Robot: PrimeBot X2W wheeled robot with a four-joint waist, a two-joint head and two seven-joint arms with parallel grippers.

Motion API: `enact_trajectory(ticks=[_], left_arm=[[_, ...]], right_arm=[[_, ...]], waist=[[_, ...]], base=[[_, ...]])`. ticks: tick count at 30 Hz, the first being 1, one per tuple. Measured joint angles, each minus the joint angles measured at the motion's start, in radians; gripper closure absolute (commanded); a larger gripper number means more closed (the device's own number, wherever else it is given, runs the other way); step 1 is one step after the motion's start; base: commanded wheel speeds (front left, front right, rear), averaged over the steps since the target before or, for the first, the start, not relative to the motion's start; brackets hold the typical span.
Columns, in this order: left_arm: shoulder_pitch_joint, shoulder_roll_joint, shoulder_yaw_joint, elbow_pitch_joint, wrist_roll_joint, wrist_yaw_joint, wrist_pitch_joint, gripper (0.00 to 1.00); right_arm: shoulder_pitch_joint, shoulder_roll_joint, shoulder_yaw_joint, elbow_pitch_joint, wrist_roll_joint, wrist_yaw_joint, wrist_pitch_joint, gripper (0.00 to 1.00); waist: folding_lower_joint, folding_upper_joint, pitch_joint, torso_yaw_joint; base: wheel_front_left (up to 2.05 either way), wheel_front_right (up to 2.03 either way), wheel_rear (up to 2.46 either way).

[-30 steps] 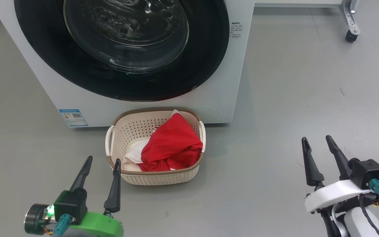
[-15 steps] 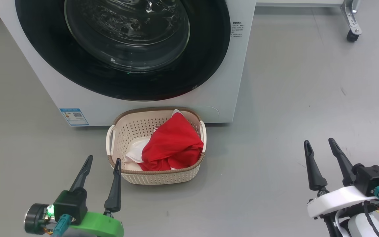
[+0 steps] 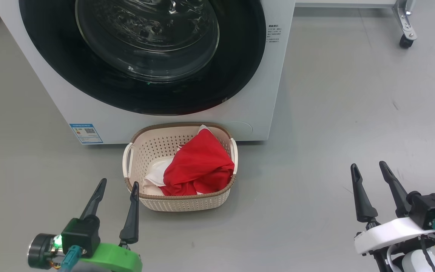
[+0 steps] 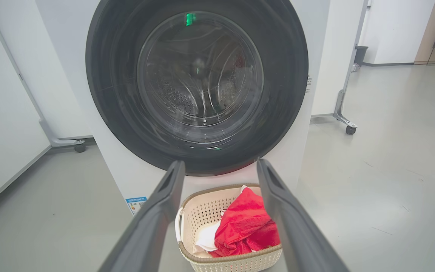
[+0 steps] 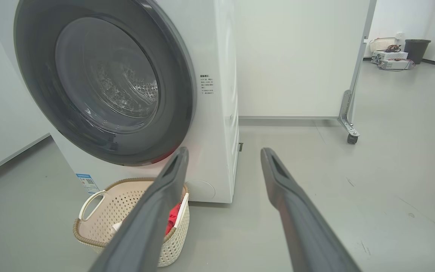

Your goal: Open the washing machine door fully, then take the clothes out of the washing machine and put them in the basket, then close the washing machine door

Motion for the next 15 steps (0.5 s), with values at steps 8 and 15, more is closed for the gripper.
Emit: enact_trajectory(ticks=[8,15], left_arm=[[0.002,0.000,0.000,0.000,0.000,0.000,0.001,0.00],[0.003,0.000,0.000,-0.001,0.000,0.000,0.002,0.00]], right_arm=[[0.014,0.000,0.000,-0.027,0.000,-0.008,0.009,0.00],[0.020,-0.001,0.000,-0.043,0.000,-0.008,0.016,0.00]], waist=[[0.0000,0.0000,-0.002,0.003],[0.0000,0.0000,-0.005,0.006]], base=[[0.00,0.00,0.00],[0.00,0.00,0.00]])
